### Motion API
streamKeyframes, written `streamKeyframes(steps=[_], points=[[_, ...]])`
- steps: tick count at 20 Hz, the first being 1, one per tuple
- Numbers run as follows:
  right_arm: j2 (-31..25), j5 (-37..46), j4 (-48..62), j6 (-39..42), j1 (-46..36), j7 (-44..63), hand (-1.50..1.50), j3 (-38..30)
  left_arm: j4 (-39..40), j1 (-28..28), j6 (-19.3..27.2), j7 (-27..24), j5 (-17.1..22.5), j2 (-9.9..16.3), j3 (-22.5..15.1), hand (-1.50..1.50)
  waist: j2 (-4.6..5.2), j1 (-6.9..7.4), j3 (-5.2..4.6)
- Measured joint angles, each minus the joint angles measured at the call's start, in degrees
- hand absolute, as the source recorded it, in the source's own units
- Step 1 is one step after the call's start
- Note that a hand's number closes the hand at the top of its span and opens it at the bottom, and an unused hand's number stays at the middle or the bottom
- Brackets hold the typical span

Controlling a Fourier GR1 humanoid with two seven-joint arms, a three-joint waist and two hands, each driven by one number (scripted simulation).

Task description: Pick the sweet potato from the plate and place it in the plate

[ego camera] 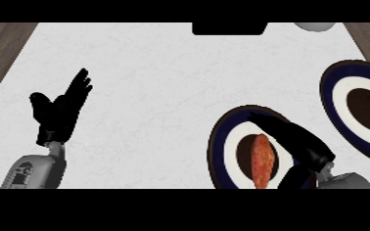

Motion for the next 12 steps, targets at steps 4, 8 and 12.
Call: streamKeyframes(steps=[4,8,12], points=[[1.7,3.5,3.4,0.0,-1.4,-1.7,-1.5,-0.2,-0.3,-0.5,-0.4,0.8,-0.8,-0.9,0.9,0.0,0.01,0.03,0.01],[2.2,6.1,2.6,2.3,-1.2,-1.4,1.5,1.1,-0.2,0.0,-1.0,0.3,-1.7,-1.3,1.3,0.0,-0.13,-0.03,-0.17],[2.0,8.1,3.1,3.0,-2.3,-4.4,1.5,2.5,-0.8,1.6,-1.3,-0.6,-2.3,-2.1,1.2,0.0,-0.31,0.02,-0.39]])
